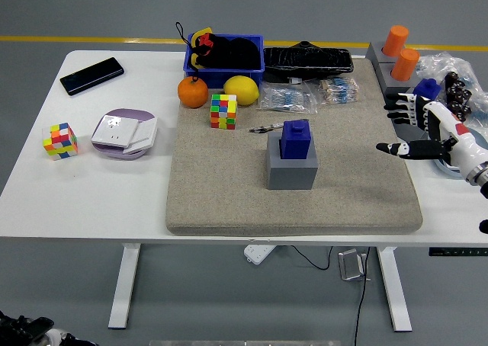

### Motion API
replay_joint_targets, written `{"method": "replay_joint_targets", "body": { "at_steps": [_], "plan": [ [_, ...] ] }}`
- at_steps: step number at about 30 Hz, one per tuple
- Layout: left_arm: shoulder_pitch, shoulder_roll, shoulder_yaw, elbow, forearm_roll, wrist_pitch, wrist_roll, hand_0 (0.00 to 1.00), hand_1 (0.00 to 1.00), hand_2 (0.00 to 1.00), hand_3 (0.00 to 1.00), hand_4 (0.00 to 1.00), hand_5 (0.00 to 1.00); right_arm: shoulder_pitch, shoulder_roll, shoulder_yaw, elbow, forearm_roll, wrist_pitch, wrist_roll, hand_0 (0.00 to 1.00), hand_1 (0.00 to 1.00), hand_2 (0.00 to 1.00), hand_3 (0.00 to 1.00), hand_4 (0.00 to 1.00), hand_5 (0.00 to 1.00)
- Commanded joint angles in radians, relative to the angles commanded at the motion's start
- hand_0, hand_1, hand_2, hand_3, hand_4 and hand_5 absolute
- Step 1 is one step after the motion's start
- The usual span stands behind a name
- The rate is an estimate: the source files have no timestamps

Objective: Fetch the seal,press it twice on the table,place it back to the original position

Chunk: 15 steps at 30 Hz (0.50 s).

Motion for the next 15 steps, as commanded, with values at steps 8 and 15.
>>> {"method": "replay_joint_targets", "body": {
  "at_steps": [8,15],
  "plan": [
    [-0.002,0.000,-0.003,-0.001,0.004,-0.001,0.000,0.717,0.690,0.681,0.748,0.668,0.272,0.088,0.020,-0.168,-0.038,0.118,-0.032,0.034,0.828,0.776,0.784,0.832,0.985,0.002],
    [-0.001,0.001,-0.006,-0.002,0.010,-0.003,0.001,0.717,0.691,0.681,0.749,0.668,0.272,0.148,0.041,-0.285,-0.076,0.156,-0.030,0.045,0.835,0.788,0.795,0.835,0.998,0.002]
  ]
}}
